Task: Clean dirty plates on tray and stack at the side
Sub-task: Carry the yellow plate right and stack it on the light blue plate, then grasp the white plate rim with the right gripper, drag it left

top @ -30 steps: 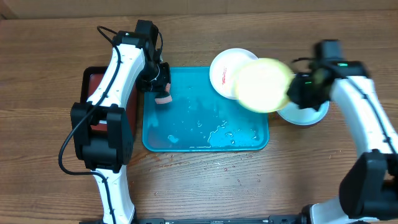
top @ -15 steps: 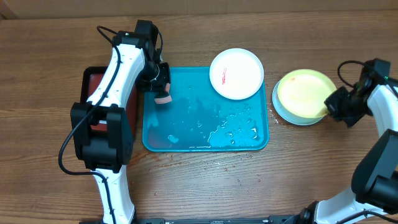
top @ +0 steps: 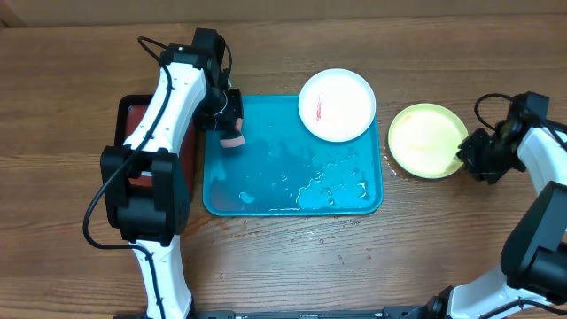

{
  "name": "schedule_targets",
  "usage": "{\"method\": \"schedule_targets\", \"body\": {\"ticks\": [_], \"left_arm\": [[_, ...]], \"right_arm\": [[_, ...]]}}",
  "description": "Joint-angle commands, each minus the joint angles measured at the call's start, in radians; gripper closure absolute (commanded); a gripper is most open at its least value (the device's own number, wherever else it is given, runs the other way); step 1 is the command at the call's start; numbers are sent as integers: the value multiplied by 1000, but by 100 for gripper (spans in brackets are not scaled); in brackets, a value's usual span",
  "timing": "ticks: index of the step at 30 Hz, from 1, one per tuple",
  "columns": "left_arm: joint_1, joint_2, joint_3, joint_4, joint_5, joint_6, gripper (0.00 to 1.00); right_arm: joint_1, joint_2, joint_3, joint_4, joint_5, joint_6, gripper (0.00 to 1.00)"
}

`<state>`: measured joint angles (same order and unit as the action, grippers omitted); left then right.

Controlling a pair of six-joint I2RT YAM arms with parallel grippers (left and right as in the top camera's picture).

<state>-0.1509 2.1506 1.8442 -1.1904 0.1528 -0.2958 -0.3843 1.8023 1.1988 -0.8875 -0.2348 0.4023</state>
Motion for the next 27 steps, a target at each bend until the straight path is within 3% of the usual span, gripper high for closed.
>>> {"method": "schedule_targets", "body": {"ticks": [1,6,12,21,27], "left_arm": [[-8,-14,-3,16,-27,34,96],[3,-24,112,-61,-41,34,96],[-18,-40,285,-144,-59,93,96],[-64,-39,277,-144,-87,116,96],[-67,-39,277,-143,-95,116,96]], "right_arm": [[15,-5,113,-45,-119,-70,70],[94,-8,241,-114,-145,-70,70],[311,-4,253,-30,-60,45,70],[535,58,219,148,116,214,75],[559,148,219,154,145,284,76]]}}
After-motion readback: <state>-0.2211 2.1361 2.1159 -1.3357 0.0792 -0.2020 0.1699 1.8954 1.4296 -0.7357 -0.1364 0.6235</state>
